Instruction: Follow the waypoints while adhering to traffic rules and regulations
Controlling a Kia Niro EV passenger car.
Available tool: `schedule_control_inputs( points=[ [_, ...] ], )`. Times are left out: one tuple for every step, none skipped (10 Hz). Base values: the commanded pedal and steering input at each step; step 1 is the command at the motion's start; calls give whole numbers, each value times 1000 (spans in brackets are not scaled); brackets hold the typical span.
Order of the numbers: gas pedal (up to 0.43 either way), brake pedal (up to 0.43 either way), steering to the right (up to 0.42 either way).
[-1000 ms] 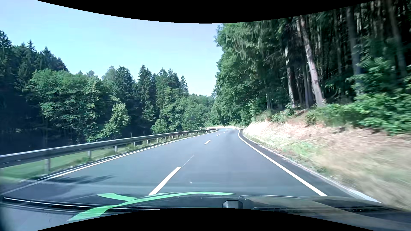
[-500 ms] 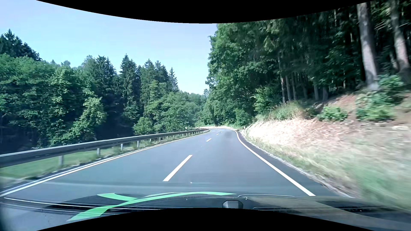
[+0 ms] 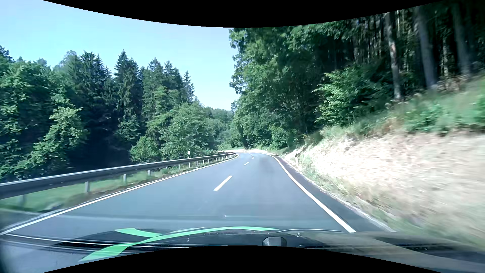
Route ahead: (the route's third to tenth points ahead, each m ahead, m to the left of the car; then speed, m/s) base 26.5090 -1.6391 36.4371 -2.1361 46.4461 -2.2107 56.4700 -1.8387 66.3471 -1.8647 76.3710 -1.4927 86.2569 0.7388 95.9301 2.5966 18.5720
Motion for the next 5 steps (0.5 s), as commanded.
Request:
schedule_control_inputs(
  points=[
    [87, 0, 19],
    [87, 0, 16],
    [67, 0, 15],
    [59, 0, 11],
    [59, 0, 8]
  ],
)
